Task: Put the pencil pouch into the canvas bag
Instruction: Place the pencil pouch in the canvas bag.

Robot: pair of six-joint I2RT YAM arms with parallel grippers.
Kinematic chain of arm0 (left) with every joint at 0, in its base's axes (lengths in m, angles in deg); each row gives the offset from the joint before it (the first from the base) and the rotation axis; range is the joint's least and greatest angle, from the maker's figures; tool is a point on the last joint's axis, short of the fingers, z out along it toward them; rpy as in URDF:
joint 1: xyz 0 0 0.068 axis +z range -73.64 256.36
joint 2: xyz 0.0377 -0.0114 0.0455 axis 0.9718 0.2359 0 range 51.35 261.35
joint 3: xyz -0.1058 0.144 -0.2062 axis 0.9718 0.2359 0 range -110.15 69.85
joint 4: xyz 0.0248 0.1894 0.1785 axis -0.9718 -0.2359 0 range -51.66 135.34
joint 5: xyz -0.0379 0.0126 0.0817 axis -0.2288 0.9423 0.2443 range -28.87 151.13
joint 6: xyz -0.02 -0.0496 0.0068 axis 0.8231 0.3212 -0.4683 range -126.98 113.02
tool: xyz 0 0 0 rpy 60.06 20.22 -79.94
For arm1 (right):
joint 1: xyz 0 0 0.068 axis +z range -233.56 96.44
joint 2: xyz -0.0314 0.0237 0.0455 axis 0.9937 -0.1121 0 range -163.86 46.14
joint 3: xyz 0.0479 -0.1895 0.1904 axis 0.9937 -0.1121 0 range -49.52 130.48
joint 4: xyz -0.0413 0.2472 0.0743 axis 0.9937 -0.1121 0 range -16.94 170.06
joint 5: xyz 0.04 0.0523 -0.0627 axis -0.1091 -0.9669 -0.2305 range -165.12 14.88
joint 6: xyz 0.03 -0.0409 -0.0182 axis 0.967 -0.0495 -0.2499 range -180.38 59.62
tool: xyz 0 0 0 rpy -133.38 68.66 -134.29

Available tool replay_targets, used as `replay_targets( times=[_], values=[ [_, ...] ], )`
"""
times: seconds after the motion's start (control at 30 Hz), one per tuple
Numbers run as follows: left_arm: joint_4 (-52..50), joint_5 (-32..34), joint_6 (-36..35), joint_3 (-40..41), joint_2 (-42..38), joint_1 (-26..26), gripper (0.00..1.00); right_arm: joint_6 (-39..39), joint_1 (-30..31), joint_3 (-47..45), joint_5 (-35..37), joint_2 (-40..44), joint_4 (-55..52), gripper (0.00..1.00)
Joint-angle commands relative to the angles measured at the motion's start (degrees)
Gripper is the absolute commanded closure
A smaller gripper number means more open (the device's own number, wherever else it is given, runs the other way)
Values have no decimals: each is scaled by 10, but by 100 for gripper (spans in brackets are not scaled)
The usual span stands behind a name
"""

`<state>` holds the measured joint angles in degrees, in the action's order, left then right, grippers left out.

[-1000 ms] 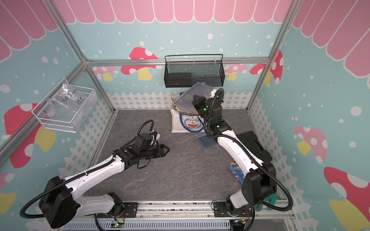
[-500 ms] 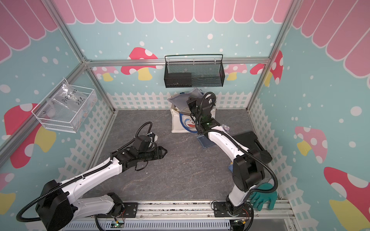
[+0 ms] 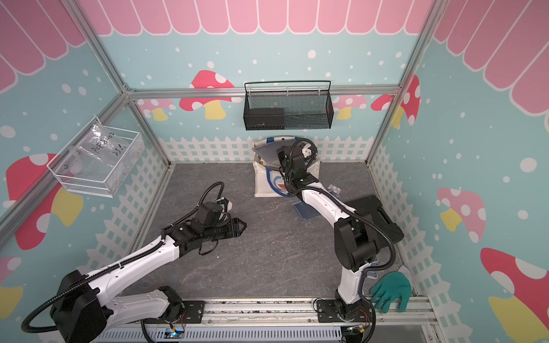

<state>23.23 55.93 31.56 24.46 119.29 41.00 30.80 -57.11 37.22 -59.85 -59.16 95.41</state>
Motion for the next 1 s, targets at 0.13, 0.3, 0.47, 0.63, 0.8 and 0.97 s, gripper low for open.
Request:
replay_targets(
  times=[0.13, 0.3, 0.47, 0.63, 0.8, 0.97],
  values=[
    [-13, 17, -9, 7, -12, 4, 37, 32, -5, 28, 12, -18, -13, 89],
    [-11, 14, -11, 2, -4, 4, 37, 46, 3, 23, 11, -18, -17, 88],
    [-10, 9, -15, -3, 6, 4, 37, 71, 19, 18, 25, -24, -13, 88],
    [-10, 7, -19, -1, 7, 4, 37, 100, 27, 24, 40, -31, -2, 87],
    [-16, 11, -24, 0, 3, 6, 37, 124, 24, 22, 57, -53, -4, 83],
    [-19, 9, -28, -4, 7, 11, 37, 125, 18, 36, 49, -69, -6, 75]
  ],
)
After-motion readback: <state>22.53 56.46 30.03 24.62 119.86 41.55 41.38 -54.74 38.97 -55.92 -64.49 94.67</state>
